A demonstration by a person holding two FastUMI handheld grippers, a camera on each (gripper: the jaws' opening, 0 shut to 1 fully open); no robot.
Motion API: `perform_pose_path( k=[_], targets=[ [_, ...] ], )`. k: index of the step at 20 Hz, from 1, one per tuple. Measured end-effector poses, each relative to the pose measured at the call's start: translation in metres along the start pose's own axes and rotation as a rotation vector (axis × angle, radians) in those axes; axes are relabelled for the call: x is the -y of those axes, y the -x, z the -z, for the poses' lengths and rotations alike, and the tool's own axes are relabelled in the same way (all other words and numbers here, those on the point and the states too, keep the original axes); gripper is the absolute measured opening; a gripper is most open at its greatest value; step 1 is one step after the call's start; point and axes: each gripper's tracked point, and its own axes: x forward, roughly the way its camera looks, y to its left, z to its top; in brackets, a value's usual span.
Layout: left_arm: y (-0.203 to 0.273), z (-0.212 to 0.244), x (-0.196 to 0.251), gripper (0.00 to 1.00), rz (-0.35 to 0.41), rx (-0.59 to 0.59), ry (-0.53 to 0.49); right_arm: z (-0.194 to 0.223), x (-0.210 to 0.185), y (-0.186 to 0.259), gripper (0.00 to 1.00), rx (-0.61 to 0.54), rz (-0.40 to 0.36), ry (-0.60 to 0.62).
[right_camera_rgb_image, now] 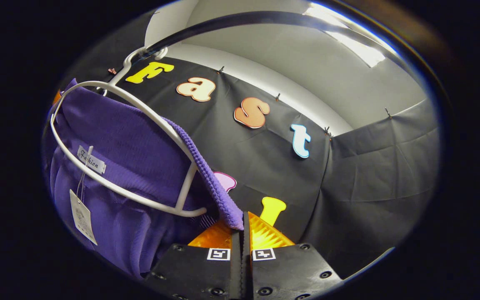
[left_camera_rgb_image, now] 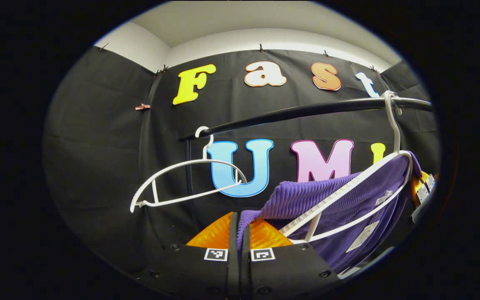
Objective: Grasp the clothes on the hanger with both hands and then place them into the laundry hamper below.
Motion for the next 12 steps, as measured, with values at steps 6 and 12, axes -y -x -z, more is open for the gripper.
perform_pose_path(
  k=[6, 12],
  targets=[
    [0.001, -0.031, 0.002, 0.06, -0.032, 0.080, -0.068, -0.039, 0.026, -0.018, 0.05, 0.149, 0.094, 0.033],
    [-0.017, -0.049, 0.019, 0.05, 0.048, 0.126, -0.128, -0.041, 0.039, -0.044, 0.04, 0.261, 0.104, 0.113]
  ],
)
